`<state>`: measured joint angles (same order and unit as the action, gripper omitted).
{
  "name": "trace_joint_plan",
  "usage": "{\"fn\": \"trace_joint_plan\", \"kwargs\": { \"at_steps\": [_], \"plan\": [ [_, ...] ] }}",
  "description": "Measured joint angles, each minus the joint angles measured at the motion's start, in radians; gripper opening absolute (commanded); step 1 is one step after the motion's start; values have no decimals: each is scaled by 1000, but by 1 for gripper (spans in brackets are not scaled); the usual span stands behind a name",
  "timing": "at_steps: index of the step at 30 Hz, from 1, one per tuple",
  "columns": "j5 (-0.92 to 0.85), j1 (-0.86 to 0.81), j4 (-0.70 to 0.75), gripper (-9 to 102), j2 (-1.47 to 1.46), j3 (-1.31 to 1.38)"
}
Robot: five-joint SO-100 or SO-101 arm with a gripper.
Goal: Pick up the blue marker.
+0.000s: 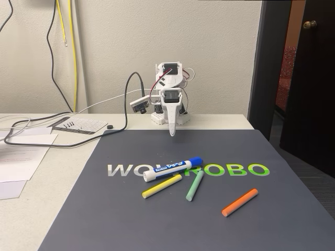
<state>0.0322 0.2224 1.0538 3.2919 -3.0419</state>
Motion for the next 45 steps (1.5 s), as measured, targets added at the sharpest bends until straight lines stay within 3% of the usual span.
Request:
{"fn": "trace_joint_plan", "kwargs": {
  "at_steps": [22, 32, 37, 42, 45],
  "plan": [
    [-6, 0, -3, 0, 0, -2],
    [-198, 0, -60, 2, -12, 20],
    [-221, 0, -89, 2, -272, 184],
    [-239, -11, 91, 0, -732, 604],
    [-281, 6, 115, 0, -870, 769]
  ]
}}
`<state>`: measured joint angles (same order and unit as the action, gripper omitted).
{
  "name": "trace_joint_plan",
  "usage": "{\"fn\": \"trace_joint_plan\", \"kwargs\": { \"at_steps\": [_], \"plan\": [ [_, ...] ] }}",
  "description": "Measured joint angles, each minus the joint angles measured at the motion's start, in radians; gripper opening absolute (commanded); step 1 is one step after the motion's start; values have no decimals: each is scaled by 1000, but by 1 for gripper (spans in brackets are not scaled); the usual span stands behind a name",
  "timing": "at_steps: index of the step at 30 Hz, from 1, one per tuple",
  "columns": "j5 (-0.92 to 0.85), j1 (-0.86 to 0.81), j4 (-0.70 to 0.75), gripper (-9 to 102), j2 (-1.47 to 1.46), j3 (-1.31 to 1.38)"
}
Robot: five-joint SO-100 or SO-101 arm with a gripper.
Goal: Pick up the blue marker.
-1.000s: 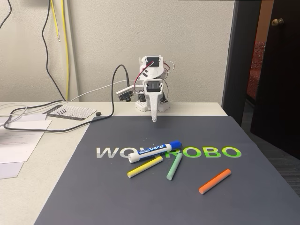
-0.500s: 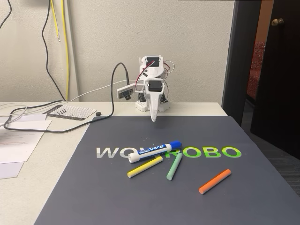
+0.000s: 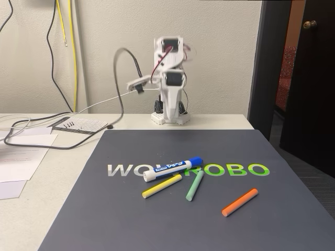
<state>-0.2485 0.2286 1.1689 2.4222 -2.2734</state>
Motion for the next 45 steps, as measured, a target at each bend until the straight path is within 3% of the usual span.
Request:
{"fn": "trace_joint_plan", "kwargs": {
  "at_steps": [4, 14, 28, 45],
  "plan": [
    [-25, 11, -8, 0, -170, 147],
    [-115, 2, 155, 0, -683, 626],
    [-37, -21, -18, 0, -959, 686],
    [-104, -23, 100, 3, -1302, 1097]
  ]
}}
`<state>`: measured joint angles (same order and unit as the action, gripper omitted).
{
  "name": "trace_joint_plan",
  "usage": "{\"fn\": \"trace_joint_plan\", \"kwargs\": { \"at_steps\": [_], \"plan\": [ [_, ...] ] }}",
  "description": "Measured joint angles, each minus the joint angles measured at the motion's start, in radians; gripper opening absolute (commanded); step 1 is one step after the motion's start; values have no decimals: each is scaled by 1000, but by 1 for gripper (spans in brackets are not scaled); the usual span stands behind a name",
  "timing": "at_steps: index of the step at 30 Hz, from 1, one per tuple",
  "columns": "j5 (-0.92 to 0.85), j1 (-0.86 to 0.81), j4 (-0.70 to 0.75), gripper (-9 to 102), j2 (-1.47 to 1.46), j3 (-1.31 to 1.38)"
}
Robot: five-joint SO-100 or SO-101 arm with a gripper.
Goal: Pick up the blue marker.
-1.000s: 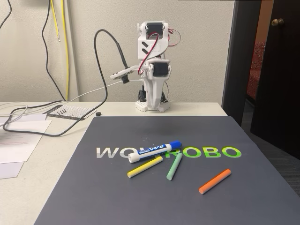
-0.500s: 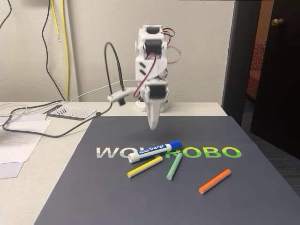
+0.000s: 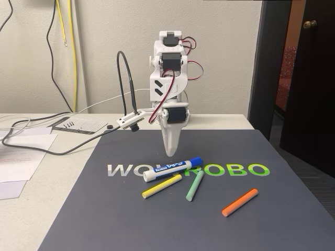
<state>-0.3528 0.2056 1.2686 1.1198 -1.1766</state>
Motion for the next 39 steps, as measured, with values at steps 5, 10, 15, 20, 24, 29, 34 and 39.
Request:
{"fn": "trace_joint_plan", "kwargs": {
  "at_steps": [5, 10, 15, 20, 24, 29, 34, 39],
  "plan": [
    [-26, 0, 2, 5, -28, 14],
    [-49, 0, 14, 9, -37, 14],
    [-63, 0, 21, 9, -49, 15],
    [-63, 0, 21, 15, -52, 15],
    [-63, 0, 29, 17, -52, 15],
    [-63, 3, 29, 18, -72, 15],
    [-63, 6, 11, 17, -97, 15],
    [-83, 8, -2, 17, -115, 15]
  ]
}}
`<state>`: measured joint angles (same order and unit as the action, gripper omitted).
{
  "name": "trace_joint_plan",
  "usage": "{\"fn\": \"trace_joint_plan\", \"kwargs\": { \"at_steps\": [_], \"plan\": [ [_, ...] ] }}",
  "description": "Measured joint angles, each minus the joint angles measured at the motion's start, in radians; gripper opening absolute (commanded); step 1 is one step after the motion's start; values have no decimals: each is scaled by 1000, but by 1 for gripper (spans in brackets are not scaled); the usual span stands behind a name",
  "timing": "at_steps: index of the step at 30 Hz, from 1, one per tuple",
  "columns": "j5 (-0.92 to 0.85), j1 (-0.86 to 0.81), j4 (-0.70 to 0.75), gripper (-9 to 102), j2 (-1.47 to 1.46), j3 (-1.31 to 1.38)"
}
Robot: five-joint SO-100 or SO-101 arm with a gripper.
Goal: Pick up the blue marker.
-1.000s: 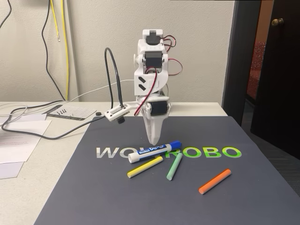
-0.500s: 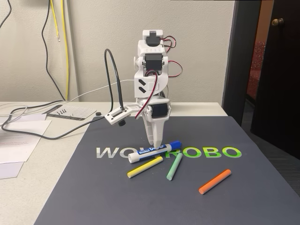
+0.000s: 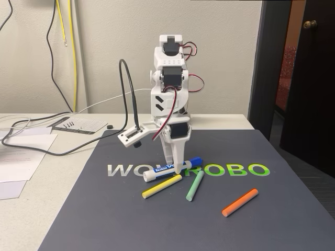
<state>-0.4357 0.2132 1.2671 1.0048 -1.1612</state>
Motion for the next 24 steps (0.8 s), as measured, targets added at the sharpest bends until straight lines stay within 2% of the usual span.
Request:
{"fn": "trace_joint_plan", "kwargs": {
  "at_steps": [24],
  "plan": [
    [-5, 8, 5, 5, -2, 0]
  ]
}}
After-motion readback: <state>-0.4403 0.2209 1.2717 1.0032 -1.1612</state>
